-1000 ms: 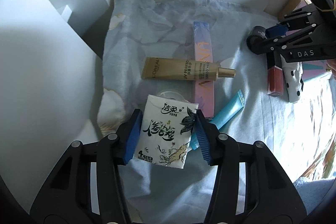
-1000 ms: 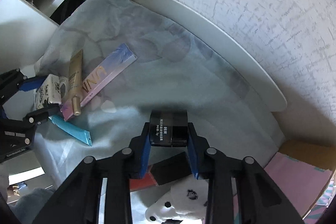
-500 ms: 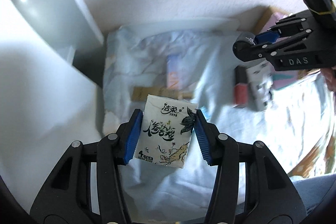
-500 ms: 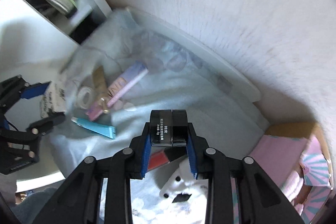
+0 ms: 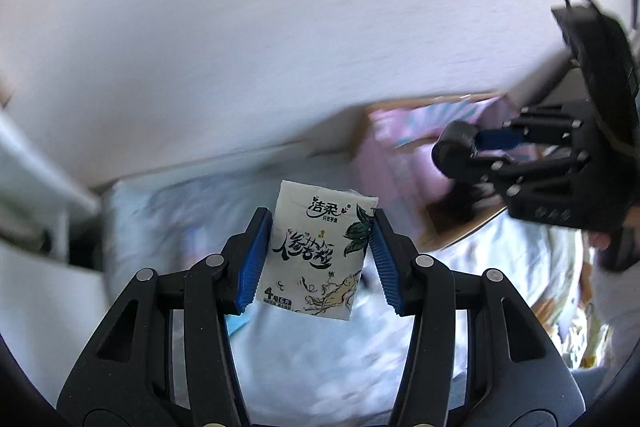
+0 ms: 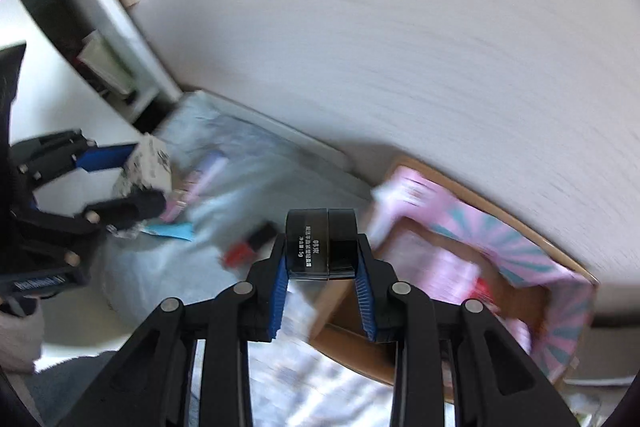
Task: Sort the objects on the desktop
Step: 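Carry the tissue pack and black jar into the cardboard box and release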
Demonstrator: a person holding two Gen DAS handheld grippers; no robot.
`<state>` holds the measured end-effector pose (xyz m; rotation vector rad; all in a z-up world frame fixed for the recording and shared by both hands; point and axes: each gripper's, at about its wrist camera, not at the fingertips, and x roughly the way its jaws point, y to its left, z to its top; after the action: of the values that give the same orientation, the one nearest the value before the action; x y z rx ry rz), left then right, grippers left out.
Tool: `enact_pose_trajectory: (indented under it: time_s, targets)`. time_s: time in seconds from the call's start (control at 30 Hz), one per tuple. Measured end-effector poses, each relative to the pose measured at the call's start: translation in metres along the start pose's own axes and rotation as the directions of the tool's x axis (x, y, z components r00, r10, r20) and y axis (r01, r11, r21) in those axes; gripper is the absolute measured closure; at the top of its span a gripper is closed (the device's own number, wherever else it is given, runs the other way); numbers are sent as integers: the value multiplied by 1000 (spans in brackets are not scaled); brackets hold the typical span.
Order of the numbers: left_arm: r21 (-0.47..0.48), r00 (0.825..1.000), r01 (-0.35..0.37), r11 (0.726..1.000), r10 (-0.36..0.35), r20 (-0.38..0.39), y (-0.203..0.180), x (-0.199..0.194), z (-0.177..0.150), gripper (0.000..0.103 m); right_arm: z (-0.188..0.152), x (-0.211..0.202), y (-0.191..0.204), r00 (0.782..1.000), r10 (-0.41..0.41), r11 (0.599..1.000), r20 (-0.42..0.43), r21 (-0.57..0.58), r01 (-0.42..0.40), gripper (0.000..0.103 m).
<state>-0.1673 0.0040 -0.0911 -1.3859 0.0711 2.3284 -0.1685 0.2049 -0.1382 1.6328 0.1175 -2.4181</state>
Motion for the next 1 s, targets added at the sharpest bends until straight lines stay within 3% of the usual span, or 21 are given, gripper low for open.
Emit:
enact_pose_trajectory:
  time_s: [0.23,0.47,0.73,1.0]
  targets:
    - [175,999,53,983,-53,-6,-100,37,48,57,-56,-17,-85,995,-94,982,-30,162,98,75]
    - [286,994,73,956,-46,-98,-171,103,74,57,-97,-14,-137,989,-109,959,-96,253,130,75]
    - [315,987,17,949,35,-158,-166,141,67,57,-113,0,-158,988,-74,953,-137,282,111,75]
    - [295,977,-31,955,91,-193,-150,154,63,57,-111,17,-159,987,-31,955,-159,286,76,75]
